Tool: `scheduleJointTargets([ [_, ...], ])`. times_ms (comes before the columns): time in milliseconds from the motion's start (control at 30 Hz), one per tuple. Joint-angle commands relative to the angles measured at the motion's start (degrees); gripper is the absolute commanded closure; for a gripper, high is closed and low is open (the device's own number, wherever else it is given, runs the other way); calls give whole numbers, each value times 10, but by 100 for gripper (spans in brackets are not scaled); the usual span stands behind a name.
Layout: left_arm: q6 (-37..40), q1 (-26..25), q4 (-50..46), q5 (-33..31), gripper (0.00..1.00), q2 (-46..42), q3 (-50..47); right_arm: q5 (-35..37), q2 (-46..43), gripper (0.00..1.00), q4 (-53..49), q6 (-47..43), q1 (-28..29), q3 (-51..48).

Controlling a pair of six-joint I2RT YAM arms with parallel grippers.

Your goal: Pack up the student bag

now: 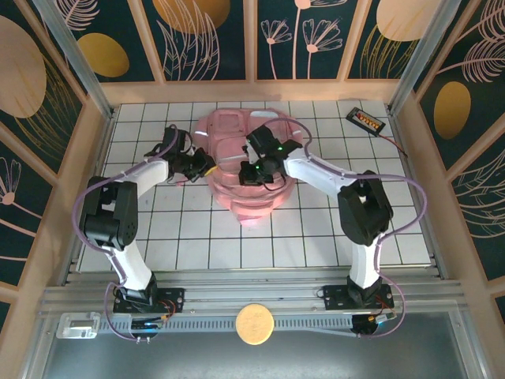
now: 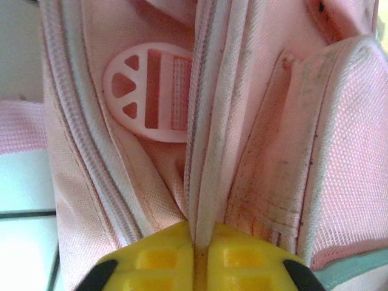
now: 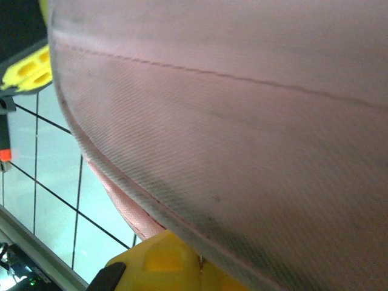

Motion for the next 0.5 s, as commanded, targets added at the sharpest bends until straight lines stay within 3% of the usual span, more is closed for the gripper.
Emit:
scheduleJointTargets([
  [0,32,7,-17,-15,68,-7,23,-36,17,100,-25,15,14,39],
  [167,-9,9,12,-17,46,-82,-45,-39,17,100,-20,24,-1,34],
  [467,-208,7,188,20,45,-200,-210,-54,20,100,-15,23,-11,47],
])
